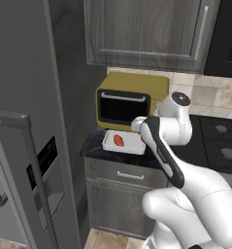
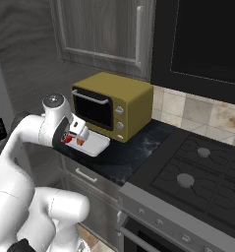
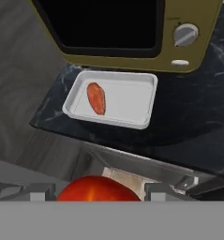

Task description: Take the sweet potato and tomato out of the freezer and place them in the tupperware container on the counter. Then put the tupperware containing the vegetables back in the freezer.

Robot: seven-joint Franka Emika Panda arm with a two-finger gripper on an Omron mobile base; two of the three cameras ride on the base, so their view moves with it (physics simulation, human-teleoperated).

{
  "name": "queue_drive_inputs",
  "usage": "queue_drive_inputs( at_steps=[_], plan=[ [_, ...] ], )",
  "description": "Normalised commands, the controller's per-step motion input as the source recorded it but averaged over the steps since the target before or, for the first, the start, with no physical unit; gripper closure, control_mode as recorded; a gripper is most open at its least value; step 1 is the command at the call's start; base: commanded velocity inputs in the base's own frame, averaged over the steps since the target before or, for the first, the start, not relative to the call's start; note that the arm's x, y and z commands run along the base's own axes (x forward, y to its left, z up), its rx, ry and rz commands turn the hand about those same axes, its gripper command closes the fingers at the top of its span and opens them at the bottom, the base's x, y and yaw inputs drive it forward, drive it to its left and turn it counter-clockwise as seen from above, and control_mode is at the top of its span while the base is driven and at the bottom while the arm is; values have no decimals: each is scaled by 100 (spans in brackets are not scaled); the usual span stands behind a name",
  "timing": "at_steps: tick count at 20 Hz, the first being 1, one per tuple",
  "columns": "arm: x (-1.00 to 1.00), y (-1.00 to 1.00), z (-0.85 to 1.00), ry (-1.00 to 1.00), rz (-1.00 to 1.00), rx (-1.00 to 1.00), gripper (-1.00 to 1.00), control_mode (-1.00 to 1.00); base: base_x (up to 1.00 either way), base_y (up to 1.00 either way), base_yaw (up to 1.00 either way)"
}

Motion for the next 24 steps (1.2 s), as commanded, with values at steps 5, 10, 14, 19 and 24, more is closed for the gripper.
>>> queue_drive_inputs(
  at_steps=[5,10,14,19,24],
  plan=[
    [72,1,-38,0,0,0,100,-100,0,0,0],
    [62,3,-34,0,-2,0,100,-100,0,0,0],
    [45,3,-30,0,-3,0,100,-100,0,0,0],
    [45,4,-31,0,-2,0,100,-100,0,0,0],
    [40,0,-33,0,-2,0,100,-100,0,0,0]
  ],
)
